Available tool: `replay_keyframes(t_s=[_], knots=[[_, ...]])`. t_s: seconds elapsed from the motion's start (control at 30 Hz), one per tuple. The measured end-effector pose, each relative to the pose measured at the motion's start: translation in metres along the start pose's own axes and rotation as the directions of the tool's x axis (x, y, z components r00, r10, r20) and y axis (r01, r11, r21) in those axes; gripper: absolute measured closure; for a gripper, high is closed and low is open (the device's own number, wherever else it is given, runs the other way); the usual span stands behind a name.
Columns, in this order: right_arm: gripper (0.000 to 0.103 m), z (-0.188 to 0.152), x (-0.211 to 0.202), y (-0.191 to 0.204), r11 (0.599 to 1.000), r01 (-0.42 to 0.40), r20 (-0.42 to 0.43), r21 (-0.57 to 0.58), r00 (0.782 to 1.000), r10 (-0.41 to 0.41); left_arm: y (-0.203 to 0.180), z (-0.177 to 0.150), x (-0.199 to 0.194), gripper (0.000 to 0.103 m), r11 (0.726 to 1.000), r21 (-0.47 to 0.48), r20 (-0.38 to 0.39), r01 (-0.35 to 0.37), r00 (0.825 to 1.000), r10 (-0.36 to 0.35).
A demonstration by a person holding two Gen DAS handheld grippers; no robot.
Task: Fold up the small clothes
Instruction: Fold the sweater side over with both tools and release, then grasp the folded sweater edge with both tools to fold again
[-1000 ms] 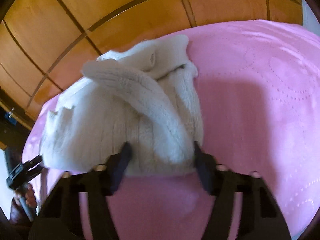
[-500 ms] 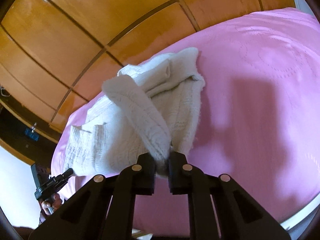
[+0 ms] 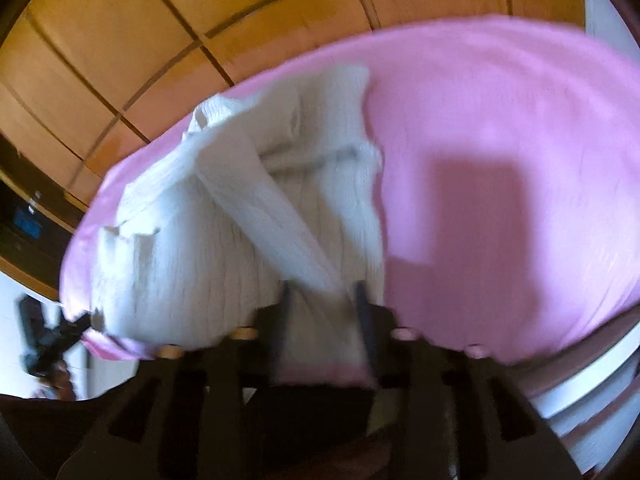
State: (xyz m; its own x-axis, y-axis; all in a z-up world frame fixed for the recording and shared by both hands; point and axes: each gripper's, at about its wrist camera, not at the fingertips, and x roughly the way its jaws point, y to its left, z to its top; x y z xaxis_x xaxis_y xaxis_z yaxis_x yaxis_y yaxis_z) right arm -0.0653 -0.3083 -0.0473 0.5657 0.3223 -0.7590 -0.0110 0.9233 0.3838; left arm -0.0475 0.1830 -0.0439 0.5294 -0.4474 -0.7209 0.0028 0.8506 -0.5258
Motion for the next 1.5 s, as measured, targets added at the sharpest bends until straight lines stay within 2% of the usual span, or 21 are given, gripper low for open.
replay_keyframes(t_s=[0.07, 0.17, 0.33, 0.37, 0.43, 0.47, 0.5, 0.53, 0.57, 0.6, 0.63, 0.8, 0.9, 1.0, 1.13, 1.27, 1.37, 1.5], knots=[[0.051, 0.012, -0.002, 0.017, 0.996, 0.033, 0.050, -0.080, 0.998, -0.029, -0.010, 0.014, -0.003, 0.041, 0.997, 0.063, 0.053, -0.046, 0.998, 0.042], [0.047, 0.025, 0.005, 0.046, 0.978, 0.055, 0.090, -0.199, 0.995, -0.037, -0.020, 0.030, 0.003, 0.041, 0.986, 0.136, 0.078, -0.096, 0.993, 0.086], [0.048, 0.033, 0.043, 0.088, 0.919, 0.136, 0.112, -0.369, 0.989, -0.101, -0.035, 0.049, 0.025, 0.041, 0.955, 0.258, 0.100, -0.149, 0.987, 0.127], [0.050, 0.032, 0.052, 0.092, 0.909, 0.148, 0.111, -0.390, 0.987, -0.113, -0.036, 0.049, 0.028, 0.041, 0.951, 0.272, 0.097, -0.148, 0.987, 0.126], [0.062, 0.034, 0.070, 0.092, 0.893, 0.169, 0.091, -0.417, 0.985, -0.144, -0.038, 0.056, 0.043, 0.041, 0.948, 0.289, 0.073, -0.136, 0.990, 0.120], [0.077, 0.035, 0.076, 0.089, 0.891, 0.176, 0.078, -0.418, 0.984, -0.158, -0.036, 0.058, 0.050, 0.042, 0.949, 0.290, 0.054, -0.124, 0.992, 0.113], [0.087, 0.037, 0.080, 0.086, 0.891, 0.182, 0.065, -0.416, 0.983, -0.170, -0.036, 0.059, 0.056, 0.053, 0.949, 0.294, 0.034, -0.111, 0.994, 0.105], [0.091, 0.039, 0.082, 0.083, 0.893, 0.189, 0.058, -0.409, 0.982, -0.181, -0.037, 0.059, 0.060, 0.063, 0.947, 0.301, 0.022, -0.108, 0.994, 0.107], [0.094, 0.041, 0.079, 0.080, 0.899, 0.183, 0.057, -0.398, 0.983, -0.175, -0.038, 0.059, 0.062, 0.081, 0.944, 0.310, 0.016, -0.116, 0.993, 0.117], [0.095, 0.043, 0.073, 0.077, 0.905, 0.171, 0.055, -0.389, 0.985, -0.162, -0.038, 0.059, 0.062, 0.091, 0.940, 0.319, 0.016, -0.125, 0.992, 0.126], [0.095, 0.046, 0.063, 0.073, 0.917, 0.141, 0.054, -0.373, 0.990, -0.130, -0.038, 0.059, 0.059, 0.096, 0.938, 0.323, 0.026, -0.123, 0.992, 0.121], [0.096, 0.065, 0.016, 0.062, 0.955, 0.049, 0.108, -0.294, 0.994, -0.017, -0.029, 0.063, 0.026, 0.097, 0.961, 0.273, 0.077, -0.045, 0.997, 0.025], [0.096, 0.084, -0.003, 0.053, 0.972, 0.010, 0.162, -0.234, 0.986, 0.028, -0.030, 0.073, 0.004, 0.097, 0.968, 0.250, 0.129, -0.008, 0.991, -0.025], [0.096, 0.111, -0.004, 0.049, 0.983, -0.019, 0.212, -0.181, 0.976, 0.058, -0.031, 0.095, -0.003, 0.097, 0.975, 0.222, 0.172, 0.017, 0.983, -0.056], [0.096, 0.147, 0.015, 0.049, 0.988, -0.013, 0.239, -0.155, 0.970, 0.050, -0.034, 0.134, 0.009, 0.098, 0.981, 0.194, 0.213, -0.013, 0.977, -0.029], [0.097, 0.185, 0.045, 0.041, 0.993, 0.018, 0.241, -0.114, 0.970, 0.010, -0.036, 0.174, 0.035, 0.098, 0.986, 0.164, 0.216, -0.041, 0.976, 0.005], [0.097, 0.203, 0.081, 0.032, 0.994, 0.077, 0.207, -0.080, 0.977, -0.058, -0.034, 0.196, 0.069, 0.098, 0.984, 0.149, 0.183, -0.098, 0.981, 0.070], [0.097, 0.205, 0.135, 0.013, 0.989, 0.145, 0.113, -0.031, 0.984, -0.140, -0.022, 0.204, 0.119, 0.098, 0.974, 0.126, 0.094, -0.189, 0.980, 0.178]])
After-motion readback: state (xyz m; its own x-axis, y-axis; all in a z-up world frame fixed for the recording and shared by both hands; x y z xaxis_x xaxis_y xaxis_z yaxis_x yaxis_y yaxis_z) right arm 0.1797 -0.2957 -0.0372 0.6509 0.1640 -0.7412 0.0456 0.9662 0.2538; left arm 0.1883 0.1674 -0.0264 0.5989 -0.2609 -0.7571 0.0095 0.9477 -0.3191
